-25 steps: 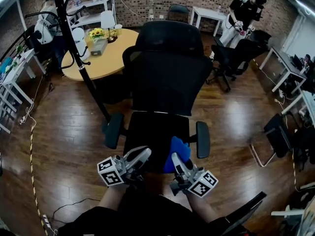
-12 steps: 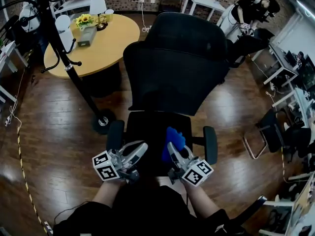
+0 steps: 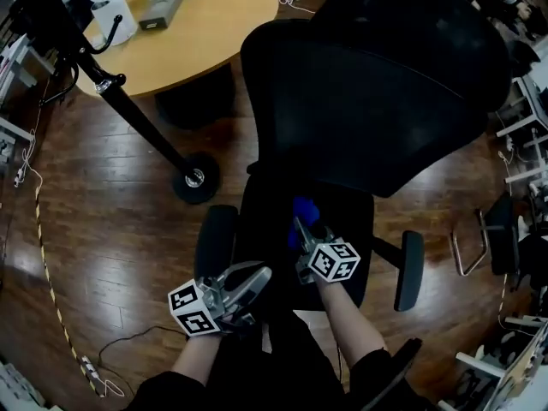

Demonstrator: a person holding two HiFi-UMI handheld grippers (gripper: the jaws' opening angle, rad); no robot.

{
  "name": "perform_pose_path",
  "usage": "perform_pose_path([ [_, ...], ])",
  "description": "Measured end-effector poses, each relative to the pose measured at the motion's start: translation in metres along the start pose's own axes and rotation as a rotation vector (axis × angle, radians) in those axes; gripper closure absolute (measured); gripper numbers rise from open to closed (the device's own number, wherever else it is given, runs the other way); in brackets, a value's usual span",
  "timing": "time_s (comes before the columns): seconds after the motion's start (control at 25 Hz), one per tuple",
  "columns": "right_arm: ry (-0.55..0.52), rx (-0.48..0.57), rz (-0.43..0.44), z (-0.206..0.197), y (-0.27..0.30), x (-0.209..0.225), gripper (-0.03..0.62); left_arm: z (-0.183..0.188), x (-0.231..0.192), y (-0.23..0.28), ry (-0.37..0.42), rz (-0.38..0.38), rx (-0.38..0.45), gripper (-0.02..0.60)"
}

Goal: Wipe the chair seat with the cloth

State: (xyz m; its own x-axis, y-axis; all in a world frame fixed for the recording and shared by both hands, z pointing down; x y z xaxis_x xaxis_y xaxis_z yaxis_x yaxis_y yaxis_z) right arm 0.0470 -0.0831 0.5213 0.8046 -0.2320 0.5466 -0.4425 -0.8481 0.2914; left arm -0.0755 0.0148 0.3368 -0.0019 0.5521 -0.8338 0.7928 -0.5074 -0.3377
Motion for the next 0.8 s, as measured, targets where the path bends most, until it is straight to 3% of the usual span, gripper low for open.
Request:
perform_pose_path([
  [0.2, -0.156, -0.177, -0.024, -0.053, 0.110, 0.034, 0.534, -0.006, -0.044, -0.014, -0.005, 0.105, 0.058, 0.581],
  [0.4, -0.205, -0.307, 0.003, -0.099, 0.185, 0.035, 0.534, -0.006, -0.066, -0.016, 0.001, 0.134, 0.083, 0.581],
  [0.56, -0.290, -0.355, -0.012, -0.117, 0.196, 0.033, 0.534, -0.005, -0.068, -0.020, 0.010, 0.149, 0.084, 0.581],
  [0.8, -0.288, -0.337, -0.090, -0.103, 0.176, 0.073, 0.534, -0.006, -0.068, -0.019, 0.017, 0.149, 0.064, 0.581],
])
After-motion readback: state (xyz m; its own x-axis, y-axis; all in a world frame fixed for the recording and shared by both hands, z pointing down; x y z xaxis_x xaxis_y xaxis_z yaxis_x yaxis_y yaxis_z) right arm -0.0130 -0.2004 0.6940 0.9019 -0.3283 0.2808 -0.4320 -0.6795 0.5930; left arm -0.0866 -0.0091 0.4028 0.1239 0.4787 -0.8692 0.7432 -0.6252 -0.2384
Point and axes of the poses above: the fingertips, and each gripper's own axes: y forward along the fingers, x to its right, z out of its top, the point moved 1 cm from there along -y, backward along the fingers, and after that the axes turned 5 degrees about x, right-handed, at the moved point
